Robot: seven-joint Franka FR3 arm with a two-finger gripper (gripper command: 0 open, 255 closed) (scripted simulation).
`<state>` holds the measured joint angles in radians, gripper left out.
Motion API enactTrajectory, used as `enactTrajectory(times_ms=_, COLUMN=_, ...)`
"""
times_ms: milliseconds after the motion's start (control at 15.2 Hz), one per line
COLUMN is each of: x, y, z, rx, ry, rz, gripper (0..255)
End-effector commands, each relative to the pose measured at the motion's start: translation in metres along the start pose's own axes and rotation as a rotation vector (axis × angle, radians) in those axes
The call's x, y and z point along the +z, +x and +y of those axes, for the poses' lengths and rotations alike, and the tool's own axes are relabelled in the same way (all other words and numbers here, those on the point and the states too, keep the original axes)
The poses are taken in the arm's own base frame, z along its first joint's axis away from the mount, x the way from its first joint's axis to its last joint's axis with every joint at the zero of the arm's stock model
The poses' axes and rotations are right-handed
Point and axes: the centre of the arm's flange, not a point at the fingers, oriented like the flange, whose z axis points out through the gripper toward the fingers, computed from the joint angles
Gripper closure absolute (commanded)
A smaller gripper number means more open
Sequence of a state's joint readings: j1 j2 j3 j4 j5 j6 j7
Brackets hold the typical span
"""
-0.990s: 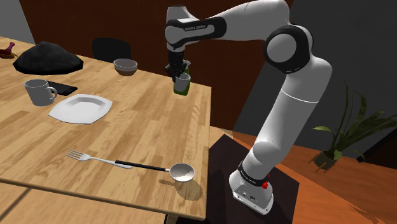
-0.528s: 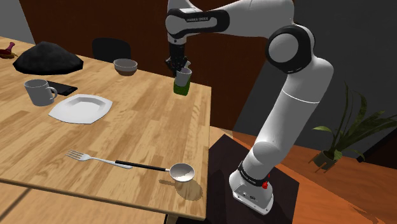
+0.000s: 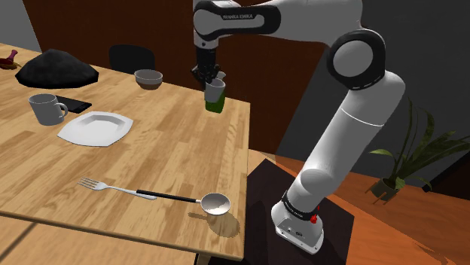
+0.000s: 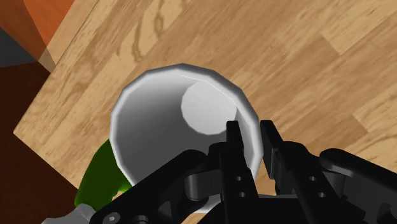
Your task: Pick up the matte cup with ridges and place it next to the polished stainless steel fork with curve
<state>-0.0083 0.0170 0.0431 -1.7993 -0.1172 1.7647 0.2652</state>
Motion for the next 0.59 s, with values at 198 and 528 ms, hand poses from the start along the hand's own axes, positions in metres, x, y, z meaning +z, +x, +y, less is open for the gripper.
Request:
enactTrajectory(times_ms=198, x=-0.003, y=-0.041, z=-0.051, rx=0.001, ry=0.000, rz=0.000, gripper=255)
enactTrajectory(times_ms=528, x=-0.009, y=-0.083, z=-0.101, rx=0.001, ry=0.000, rz=0.000, gripper=255)
